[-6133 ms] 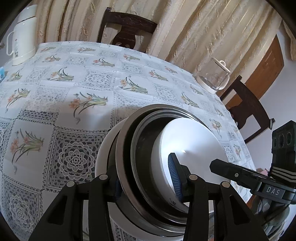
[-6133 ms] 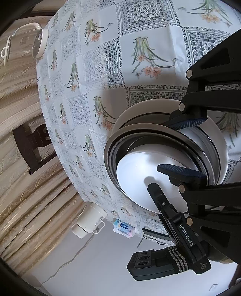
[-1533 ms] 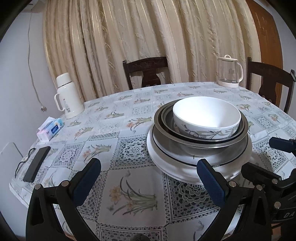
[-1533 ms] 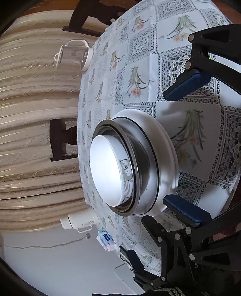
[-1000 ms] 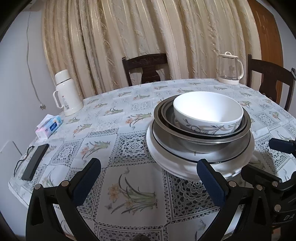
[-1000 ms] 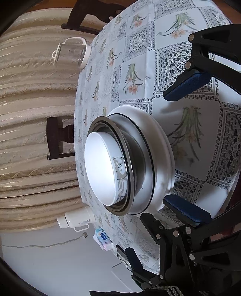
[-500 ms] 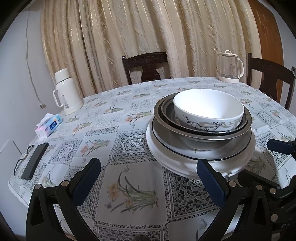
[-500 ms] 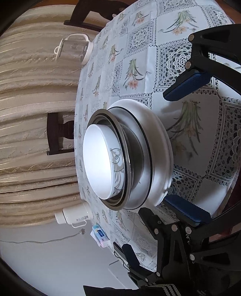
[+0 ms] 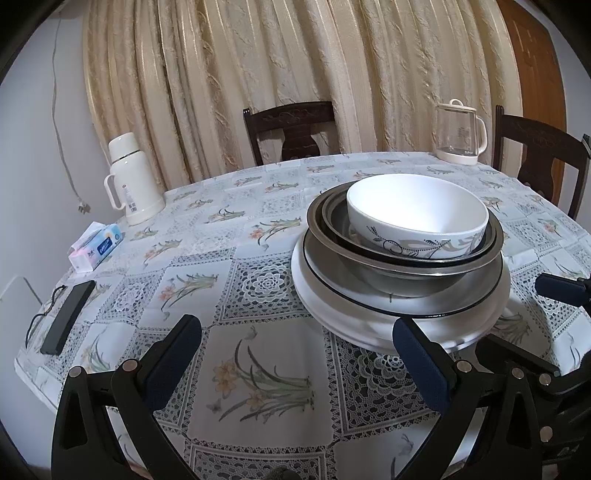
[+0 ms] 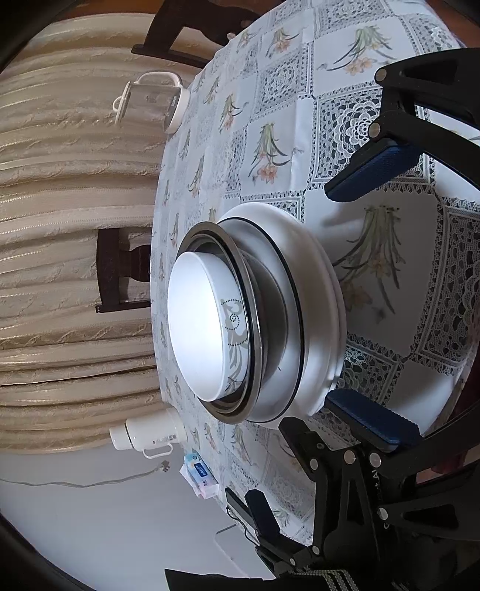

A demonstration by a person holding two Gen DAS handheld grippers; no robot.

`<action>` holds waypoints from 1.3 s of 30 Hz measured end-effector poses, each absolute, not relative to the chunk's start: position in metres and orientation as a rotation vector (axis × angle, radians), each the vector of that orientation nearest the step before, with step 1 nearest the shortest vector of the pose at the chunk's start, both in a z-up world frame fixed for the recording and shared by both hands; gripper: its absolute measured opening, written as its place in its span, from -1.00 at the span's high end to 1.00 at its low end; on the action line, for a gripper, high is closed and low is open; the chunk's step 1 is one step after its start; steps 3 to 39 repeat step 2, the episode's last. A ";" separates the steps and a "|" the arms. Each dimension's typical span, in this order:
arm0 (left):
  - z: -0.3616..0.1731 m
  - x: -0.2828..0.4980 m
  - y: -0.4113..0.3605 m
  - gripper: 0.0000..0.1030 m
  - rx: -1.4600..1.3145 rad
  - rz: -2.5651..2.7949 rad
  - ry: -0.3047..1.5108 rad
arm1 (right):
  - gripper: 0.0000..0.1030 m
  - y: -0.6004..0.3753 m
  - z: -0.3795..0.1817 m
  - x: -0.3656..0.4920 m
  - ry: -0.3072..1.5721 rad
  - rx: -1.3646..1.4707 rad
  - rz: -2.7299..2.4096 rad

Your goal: Organize plates and bowls

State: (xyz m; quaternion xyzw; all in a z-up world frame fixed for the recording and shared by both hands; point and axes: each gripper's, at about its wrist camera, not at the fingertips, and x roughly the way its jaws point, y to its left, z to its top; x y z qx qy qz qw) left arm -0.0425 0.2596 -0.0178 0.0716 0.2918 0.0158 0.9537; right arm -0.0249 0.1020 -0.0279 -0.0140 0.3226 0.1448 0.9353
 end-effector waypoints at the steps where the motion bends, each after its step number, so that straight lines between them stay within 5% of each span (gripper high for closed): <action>1: -0.018 -0.042 0.260 -1.00 0.146 0.032 0.592 | -1.00 0.102 -0.028 -0.025 0.660 -0.029 0.295; 39: -0.017 -0.042 0.260 -1.00 0.146 0.032 0.591 | -1.00 0.103 -0.029 -0.025 0.661 -0.030 0.293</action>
